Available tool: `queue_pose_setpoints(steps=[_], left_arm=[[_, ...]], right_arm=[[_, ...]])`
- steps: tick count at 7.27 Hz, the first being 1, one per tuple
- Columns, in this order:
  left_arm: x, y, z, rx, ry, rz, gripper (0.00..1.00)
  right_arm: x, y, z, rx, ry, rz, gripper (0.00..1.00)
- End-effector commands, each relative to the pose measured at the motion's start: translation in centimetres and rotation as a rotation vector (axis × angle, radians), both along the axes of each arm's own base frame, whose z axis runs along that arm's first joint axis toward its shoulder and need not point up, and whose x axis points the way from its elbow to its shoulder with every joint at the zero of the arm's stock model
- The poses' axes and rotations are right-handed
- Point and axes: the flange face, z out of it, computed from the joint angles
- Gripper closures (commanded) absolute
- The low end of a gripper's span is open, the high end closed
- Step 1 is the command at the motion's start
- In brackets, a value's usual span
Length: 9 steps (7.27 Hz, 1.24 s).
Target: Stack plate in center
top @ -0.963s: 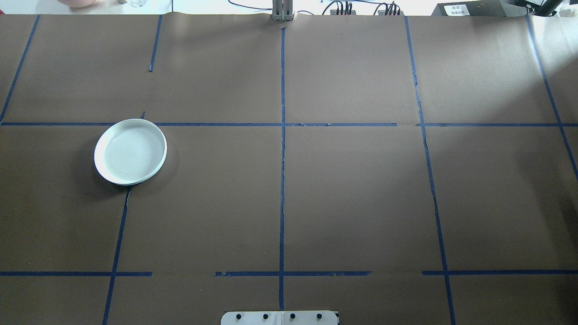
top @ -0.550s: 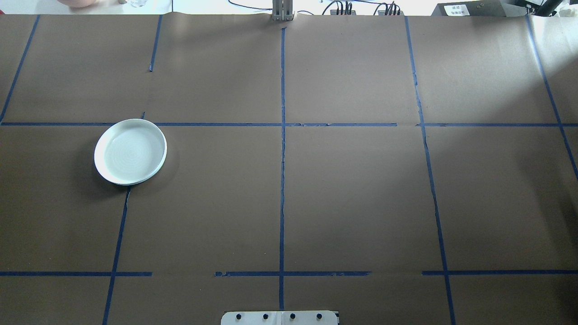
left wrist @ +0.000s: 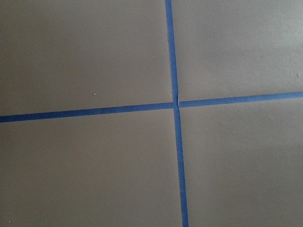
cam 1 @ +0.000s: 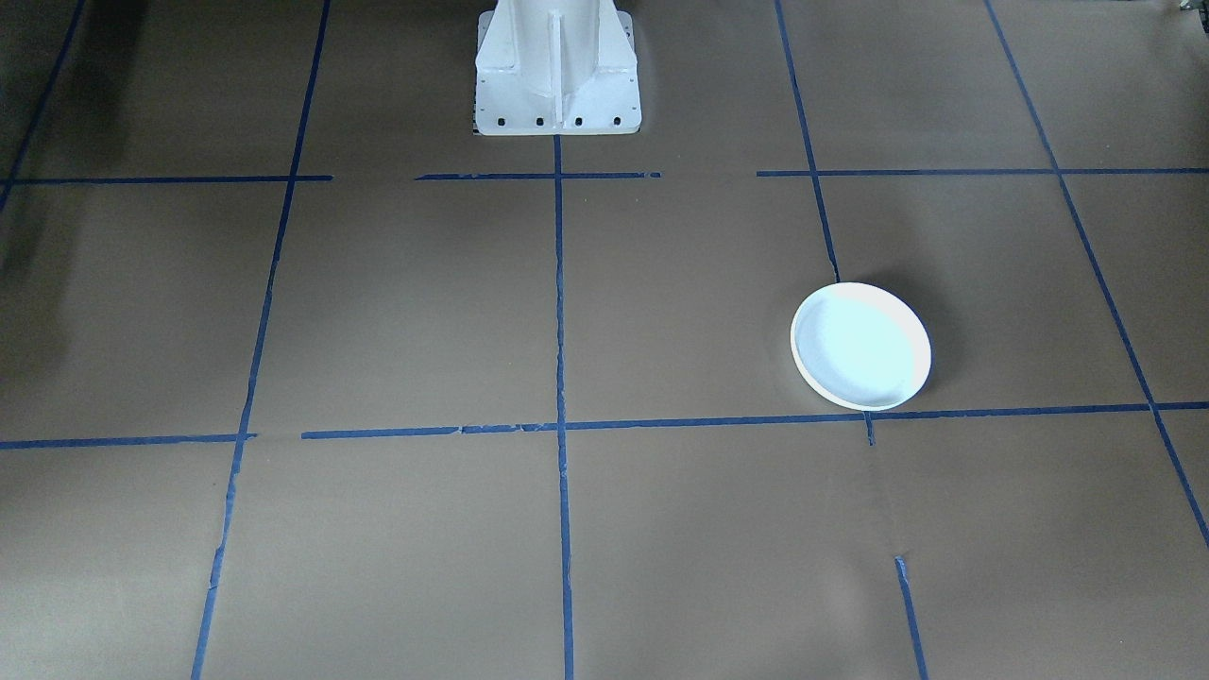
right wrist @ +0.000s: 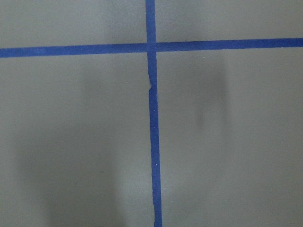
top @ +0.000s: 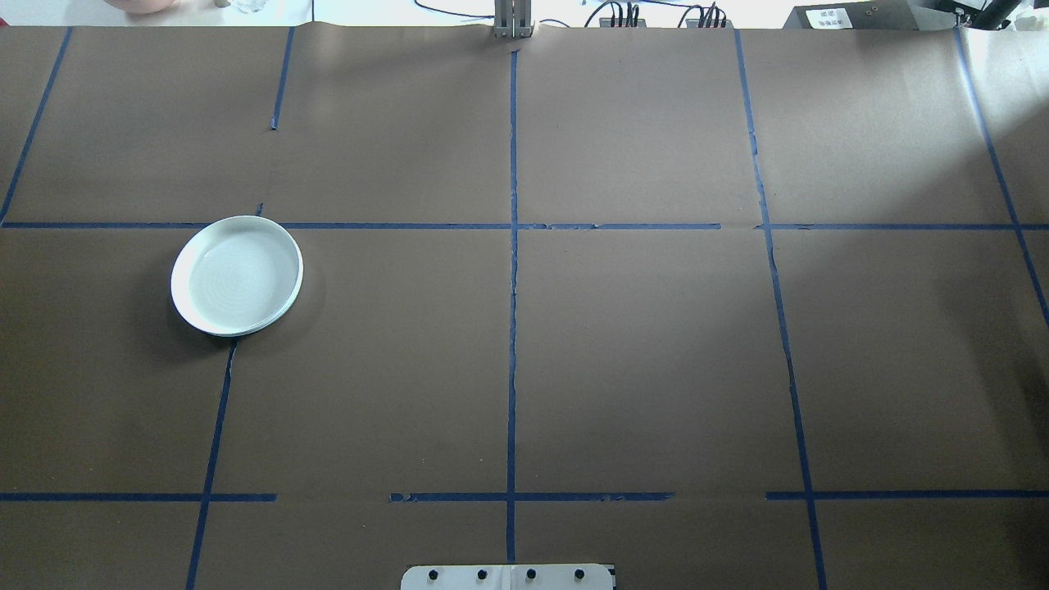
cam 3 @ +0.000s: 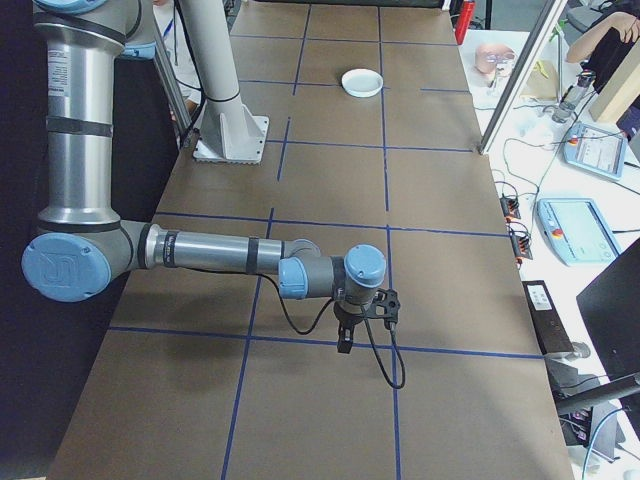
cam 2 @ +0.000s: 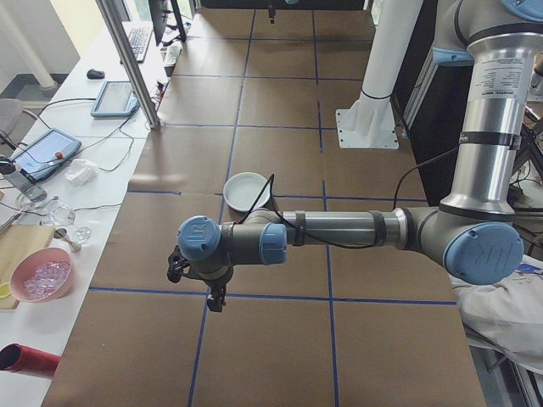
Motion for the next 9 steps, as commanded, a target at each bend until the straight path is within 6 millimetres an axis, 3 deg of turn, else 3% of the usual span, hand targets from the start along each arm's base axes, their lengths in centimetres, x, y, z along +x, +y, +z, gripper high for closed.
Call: queue_pose_setpoints(steps=[1,9], left_arm=[[-0.42,1.57,0.78,-0.011,0.001,-0.007,0.0],[-0.99,1.57,0.85,-0.012,-0.028,-0.015,0.0]], right_arm=[[0.0,0.0,0.0,0.0,0.0,0.0,0.0],[0.0,0.0,0.0,0.0,0.0,0.0,0.0]])
